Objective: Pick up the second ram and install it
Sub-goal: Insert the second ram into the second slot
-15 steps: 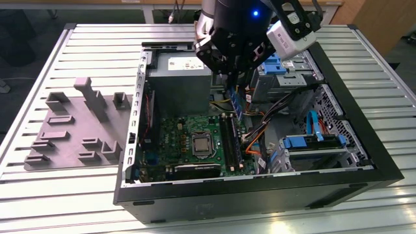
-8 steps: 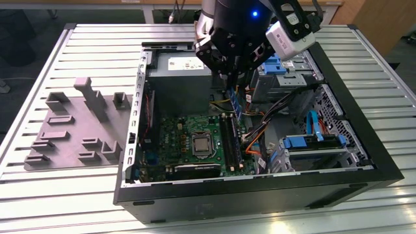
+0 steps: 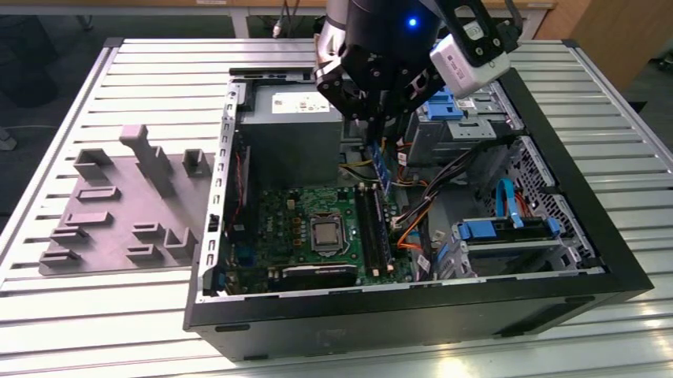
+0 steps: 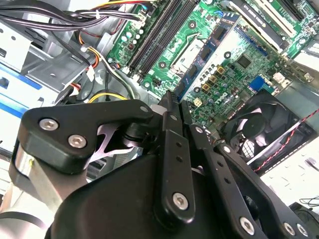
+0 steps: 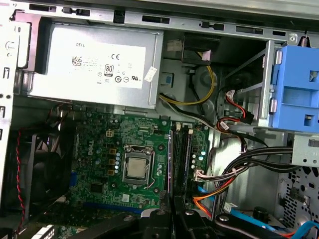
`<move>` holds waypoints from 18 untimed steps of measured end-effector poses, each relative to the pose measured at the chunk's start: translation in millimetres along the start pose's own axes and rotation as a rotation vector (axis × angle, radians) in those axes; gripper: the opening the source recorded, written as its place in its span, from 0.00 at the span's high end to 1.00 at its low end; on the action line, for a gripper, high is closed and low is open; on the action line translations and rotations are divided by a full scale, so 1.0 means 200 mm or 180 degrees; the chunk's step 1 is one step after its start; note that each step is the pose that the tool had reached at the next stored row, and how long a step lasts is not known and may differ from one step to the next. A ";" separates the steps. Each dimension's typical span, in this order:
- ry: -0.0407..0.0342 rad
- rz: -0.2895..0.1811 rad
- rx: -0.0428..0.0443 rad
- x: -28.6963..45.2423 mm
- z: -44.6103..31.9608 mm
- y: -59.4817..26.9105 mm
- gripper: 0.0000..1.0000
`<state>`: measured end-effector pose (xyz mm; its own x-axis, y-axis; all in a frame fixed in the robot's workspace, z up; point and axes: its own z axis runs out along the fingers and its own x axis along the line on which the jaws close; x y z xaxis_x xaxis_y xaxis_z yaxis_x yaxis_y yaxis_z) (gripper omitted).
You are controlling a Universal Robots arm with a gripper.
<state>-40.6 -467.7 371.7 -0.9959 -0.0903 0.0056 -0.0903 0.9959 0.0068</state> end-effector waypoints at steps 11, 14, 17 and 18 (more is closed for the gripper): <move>0.0000 0.0147 -0.0002 -0.007 0.083 0.000 0.86; 0.0000 0.0164 -0.0007 -0.012 0.105 0.000 0.86; 0.0000 0.0176 -0.0007 -0.014 0.130 0.000 0.86; 0.0000 0.0180 -0.0007 -0.015 0.139 -0.001 0.86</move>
<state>-37.9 -467.4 343.9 -0.9994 -0.0340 0.0060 -0.0339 0.9994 0.0087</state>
